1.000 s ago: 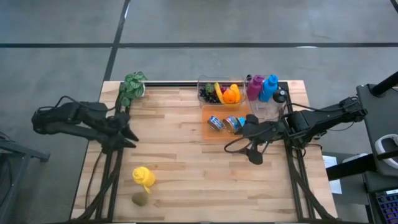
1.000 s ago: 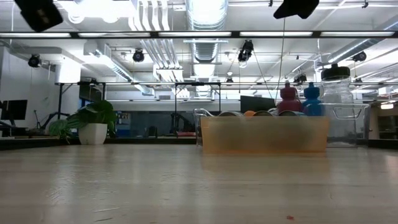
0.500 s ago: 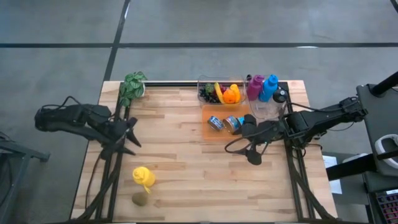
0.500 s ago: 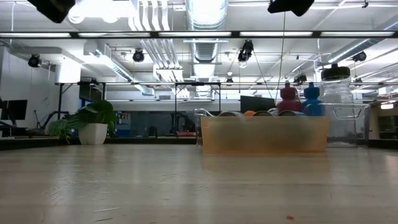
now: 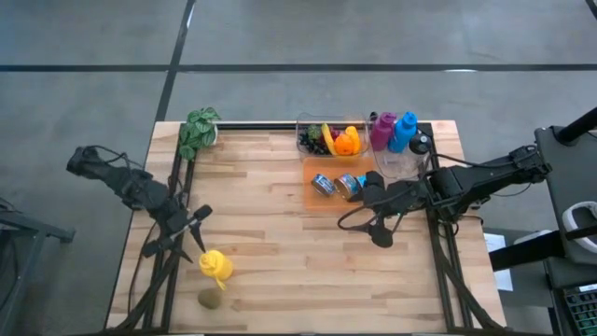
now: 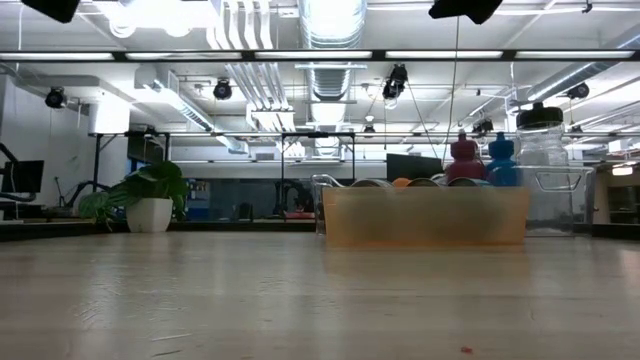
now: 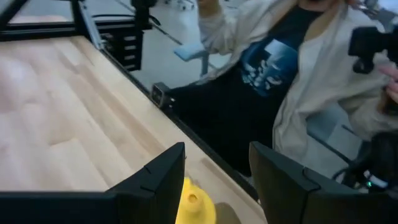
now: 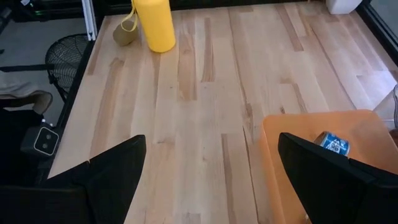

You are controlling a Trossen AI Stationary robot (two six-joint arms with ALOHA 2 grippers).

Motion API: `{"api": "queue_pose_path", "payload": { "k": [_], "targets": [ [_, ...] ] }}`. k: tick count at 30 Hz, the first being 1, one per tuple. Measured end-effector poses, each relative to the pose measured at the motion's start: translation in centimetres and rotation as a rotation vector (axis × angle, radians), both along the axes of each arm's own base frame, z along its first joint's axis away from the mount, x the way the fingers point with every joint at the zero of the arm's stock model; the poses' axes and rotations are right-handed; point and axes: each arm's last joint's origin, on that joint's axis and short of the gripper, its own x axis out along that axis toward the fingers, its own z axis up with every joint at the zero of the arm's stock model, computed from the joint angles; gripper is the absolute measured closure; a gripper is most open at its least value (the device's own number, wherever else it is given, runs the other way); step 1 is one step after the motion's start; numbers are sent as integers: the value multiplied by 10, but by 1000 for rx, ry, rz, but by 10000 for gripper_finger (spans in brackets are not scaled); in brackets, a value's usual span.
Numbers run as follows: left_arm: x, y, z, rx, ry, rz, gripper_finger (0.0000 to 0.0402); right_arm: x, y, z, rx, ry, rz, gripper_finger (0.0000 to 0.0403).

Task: Pick & Place Food Item
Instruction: Put the yellow water bottle into the right transparent bin

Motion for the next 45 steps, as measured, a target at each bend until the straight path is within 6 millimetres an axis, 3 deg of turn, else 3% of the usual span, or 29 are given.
{"api": "queue_pose_path", "payload": {
  "k": [20,38,45],
  "targets": [
    [8,-9,-47,68,23,60,207,1,0,1,0,-18,4,39],
    [8,-9,-48,23,80,76,200,1,0,2,0,-22,4,39],
    [6,-10,-49,73,18,-29,212,1,0,3,1,-25,3,39]
  ]
}}
